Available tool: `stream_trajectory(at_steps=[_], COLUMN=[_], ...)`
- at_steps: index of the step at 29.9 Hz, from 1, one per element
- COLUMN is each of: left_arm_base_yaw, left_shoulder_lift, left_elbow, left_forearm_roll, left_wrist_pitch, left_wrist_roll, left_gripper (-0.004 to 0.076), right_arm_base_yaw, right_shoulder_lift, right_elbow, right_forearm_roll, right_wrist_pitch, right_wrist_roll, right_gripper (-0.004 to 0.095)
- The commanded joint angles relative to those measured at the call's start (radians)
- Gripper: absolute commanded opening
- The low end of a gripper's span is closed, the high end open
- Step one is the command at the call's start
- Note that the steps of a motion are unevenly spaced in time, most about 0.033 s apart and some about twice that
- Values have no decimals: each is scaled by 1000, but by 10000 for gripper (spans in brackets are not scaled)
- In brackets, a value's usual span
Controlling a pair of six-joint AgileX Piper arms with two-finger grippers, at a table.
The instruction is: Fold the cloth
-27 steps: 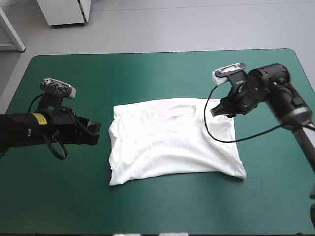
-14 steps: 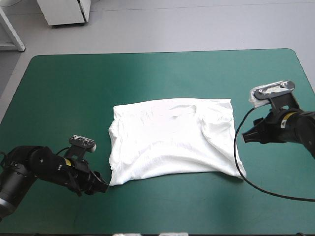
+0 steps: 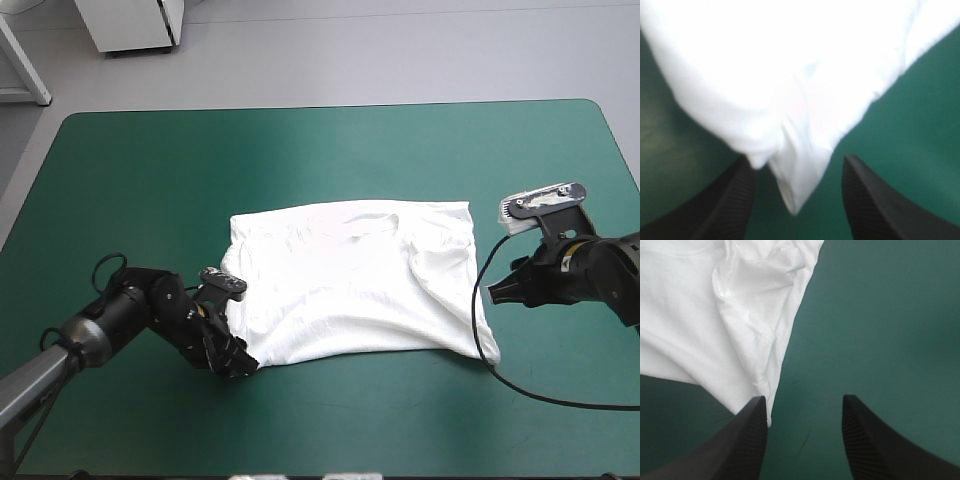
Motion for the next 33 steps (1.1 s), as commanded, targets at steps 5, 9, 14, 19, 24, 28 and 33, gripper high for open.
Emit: stream_trajectory(at_steps=[5, 9, 14, 19, 24, 28, 33], left_arm_base_yaw=[-51, -51, -51, -51, -51, -51, -51], left_shoulder_lift=[112, 181, 221, 224, 224, 224, 224], left_elbow=[-22, -22, -22, -22, -22, -22, -22], left_forearm_roll=[21, 28, 29, 29, 29, 29, 29], left_wrist_pitch=[-130, -133, -149, -183, -192, -194, -190], left_wrist_roll=[-59, -53, -56, -60, -58, -58, -58], left_gripper=[393, 393, 364, 200, 43, -1, -3], right_arm_base_yaw=[-1, -1, -1, -1, -1, -1, -1], right_shoulder_lift=[-19, -19, -17, -14, -4, 54, 156], right_elbow=[1, 86, 212, 328, 403, 427, 437], right_forearm_roll=[-11, -5, 19, 23, 37, 60, 96], right_wrist_pitch=[-6, -21, -97, -155, -253, -302, -353], right_wrist_roll=[-8, -8, -8, -8, -13, -13, -33], right_gripper=[461, 463, 483, 483, 516, 539, 560])
